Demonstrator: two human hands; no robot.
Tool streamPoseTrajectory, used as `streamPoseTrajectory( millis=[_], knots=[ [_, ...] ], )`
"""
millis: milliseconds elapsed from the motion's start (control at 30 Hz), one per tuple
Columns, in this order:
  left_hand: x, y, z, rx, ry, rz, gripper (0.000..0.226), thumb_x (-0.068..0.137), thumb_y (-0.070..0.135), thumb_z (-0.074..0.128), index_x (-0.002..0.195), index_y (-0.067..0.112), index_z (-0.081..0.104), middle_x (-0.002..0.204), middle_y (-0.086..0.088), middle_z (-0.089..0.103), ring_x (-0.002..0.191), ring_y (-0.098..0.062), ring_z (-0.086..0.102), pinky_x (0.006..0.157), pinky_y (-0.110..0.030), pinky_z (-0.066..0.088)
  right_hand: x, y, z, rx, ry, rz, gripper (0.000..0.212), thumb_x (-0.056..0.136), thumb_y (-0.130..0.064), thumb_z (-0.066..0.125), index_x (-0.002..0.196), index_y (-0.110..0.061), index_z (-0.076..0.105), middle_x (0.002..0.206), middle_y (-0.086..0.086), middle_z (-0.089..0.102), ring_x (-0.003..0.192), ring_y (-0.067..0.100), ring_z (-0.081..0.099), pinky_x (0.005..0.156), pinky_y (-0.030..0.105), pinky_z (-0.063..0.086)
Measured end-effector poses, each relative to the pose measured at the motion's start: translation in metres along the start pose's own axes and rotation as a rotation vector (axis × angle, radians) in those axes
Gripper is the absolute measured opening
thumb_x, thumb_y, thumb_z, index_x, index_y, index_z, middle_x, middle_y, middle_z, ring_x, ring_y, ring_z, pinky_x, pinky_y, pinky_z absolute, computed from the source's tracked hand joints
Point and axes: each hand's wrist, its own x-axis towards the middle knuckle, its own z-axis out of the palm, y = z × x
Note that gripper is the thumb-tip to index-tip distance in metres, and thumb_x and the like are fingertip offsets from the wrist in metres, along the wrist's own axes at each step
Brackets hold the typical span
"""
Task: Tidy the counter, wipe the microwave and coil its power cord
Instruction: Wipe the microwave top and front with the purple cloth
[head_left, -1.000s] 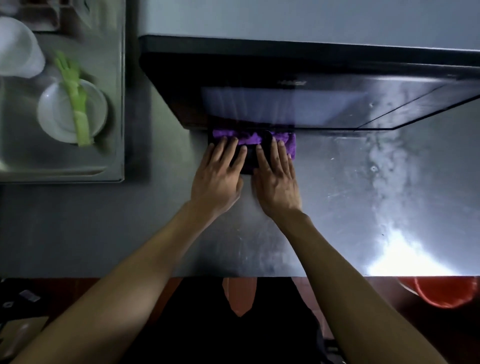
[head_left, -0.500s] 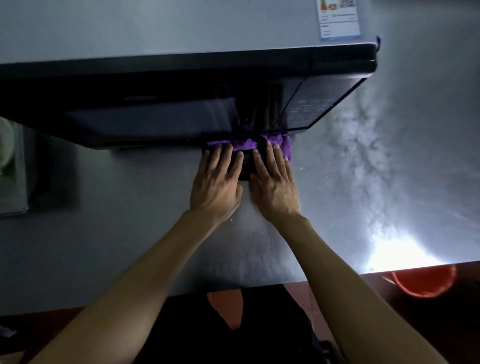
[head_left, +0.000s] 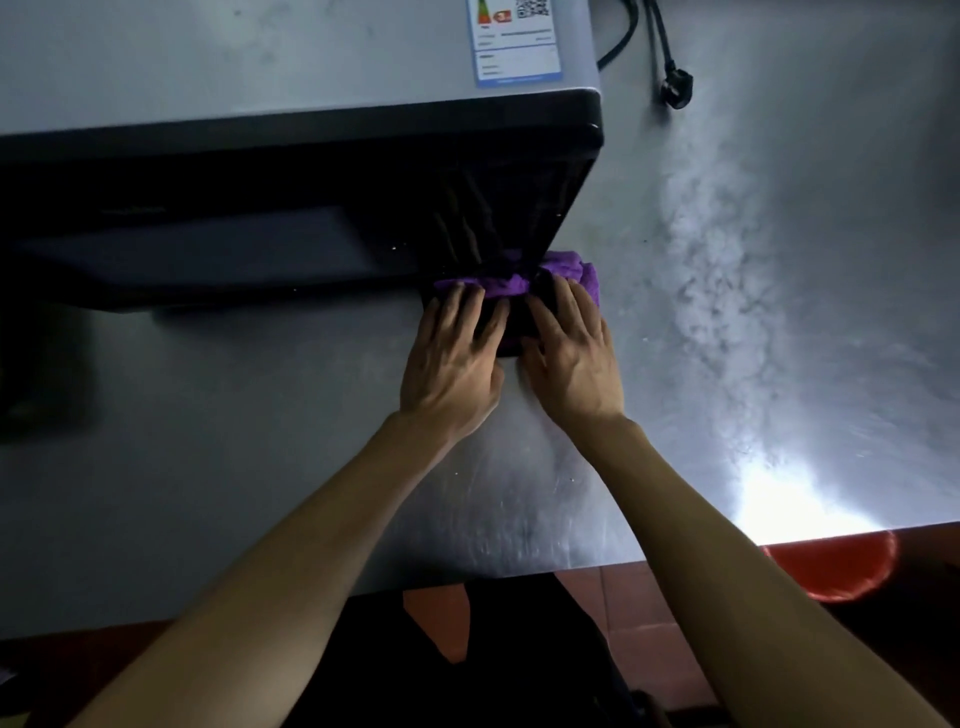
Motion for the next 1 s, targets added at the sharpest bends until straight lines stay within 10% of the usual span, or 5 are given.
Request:
streamPoseTrajectory(
  millis=[1000],
  knots=[
    [-0.13,-0.034,0.004,-0.159,-0.012,-0.032,0.051,0.088,0.022,0.046,0.137,0.016,0.058,0.142,-0.014,0.05,0.133,-0.039,0.043,0.109,-0.049,0.039,-0.096,-0.087,0.02,-0.049,-0.106,0.068,0.052,0.086,-0.025,0.066,0.136,-0.026,0.054,0.147,0.016,0.042,0.131,0.046,0.036,0.095,0.056,0.044]
  ],
)
